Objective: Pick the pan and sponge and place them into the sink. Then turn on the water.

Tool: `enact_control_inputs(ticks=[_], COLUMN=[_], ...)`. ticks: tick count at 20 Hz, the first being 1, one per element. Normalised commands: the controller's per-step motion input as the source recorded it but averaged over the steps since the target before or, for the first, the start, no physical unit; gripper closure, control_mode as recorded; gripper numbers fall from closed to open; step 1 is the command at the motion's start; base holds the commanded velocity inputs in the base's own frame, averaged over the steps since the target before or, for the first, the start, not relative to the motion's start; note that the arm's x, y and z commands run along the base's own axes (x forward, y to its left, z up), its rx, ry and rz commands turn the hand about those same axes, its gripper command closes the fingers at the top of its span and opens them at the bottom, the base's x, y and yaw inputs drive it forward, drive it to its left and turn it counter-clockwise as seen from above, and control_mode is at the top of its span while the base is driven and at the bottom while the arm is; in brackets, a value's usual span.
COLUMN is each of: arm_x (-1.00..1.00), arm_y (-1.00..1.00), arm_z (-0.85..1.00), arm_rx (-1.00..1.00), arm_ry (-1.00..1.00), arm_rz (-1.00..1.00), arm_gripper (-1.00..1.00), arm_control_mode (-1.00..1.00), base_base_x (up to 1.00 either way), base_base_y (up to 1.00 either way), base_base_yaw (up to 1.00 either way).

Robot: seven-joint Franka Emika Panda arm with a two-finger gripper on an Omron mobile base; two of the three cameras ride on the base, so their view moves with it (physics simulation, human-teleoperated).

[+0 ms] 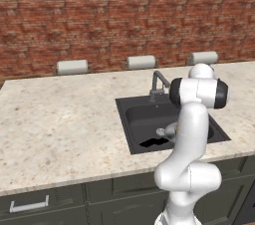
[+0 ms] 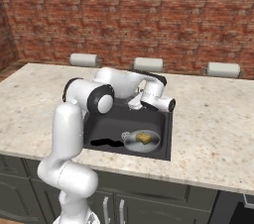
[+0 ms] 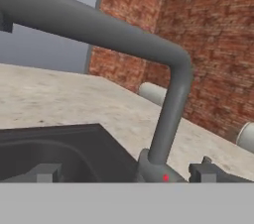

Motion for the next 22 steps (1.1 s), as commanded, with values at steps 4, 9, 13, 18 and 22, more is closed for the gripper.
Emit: enact_control_inputs(ticks=[4,9,13,18,22], arm_x=[0.08,0.04,0.12,0.42,0.44], arm_y=[0.36,0.06,-0.25,-0.24,-0.12], arm_z=[0.0,0.03,0.09,0.06,0.0], arm_rx=[0.01,0.03,0.11,0.13,0.14], arm_ry=[-0.05,-0.02,0.0,0.0,0.0], arm_rz=[-0.03,-0.03,-0.01,0.0,0.0], arm_gripper=[-1.0,-1.0,-1.0,-1.0,-1.0], arm_control_mode=[-1.0,-1.0,-1.0,-1.0,-1.0], base_base_x=[0.0,0.0,0.0,0.0,0.0], base_base_y=[0.0,0.0,0.0,0.0,0.0], base_base_yaw=[0.0,0.0,0.0,0.0,0.0])
